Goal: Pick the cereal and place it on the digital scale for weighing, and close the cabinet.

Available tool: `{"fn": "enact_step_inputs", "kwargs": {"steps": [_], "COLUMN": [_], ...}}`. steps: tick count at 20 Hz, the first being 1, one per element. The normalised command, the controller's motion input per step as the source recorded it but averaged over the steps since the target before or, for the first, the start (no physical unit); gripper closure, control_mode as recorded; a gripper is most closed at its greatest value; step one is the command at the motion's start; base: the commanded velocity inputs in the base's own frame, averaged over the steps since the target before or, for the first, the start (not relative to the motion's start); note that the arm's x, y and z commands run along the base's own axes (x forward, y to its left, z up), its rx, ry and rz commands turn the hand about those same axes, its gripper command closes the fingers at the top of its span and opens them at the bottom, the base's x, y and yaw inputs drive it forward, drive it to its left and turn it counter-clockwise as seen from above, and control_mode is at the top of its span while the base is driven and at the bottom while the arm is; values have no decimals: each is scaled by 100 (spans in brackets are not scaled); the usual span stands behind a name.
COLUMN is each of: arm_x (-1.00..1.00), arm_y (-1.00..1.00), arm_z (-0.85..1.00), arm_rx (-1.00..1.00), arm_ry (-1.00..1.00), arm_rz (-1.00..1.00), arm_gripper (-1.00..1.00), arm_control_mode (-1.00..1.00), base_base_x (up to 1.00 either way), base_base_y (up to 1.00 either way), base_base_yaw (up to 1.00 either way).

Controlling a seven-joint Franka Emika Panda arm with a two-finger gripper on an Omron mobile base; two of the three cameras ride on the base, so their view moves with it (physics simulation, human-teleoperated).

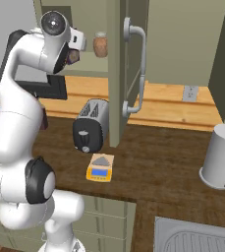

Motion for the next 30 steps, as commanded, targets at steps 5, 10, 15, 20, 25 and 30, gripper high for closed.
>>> {"fn": "enact_step_inputs", "kwargs": {"steps": [5,10,15,20,25,30], "arm_x": [25,38,38,37,41,40], "arm_y": [5,0,0,0,0,0], "arm_z": [-13,-3,-9,-4,-9,-7], "arm_rx": [0,0,0,0,0,0], "arm_ry": [0,3,0,0,0,0], "arm_rz": [0,0,0,0,1,1], "arm_gripper": [-100,-100,-100,-100,-100,-100], "arm_control_mode": [-100,-100,-100,-100,-100,-100], "base_base_x": [0,0,0,0,0,0], "base_base_y": [0,0,0,0,0,0], "base_base_yaw": [0,0,0,0,0,0]}}
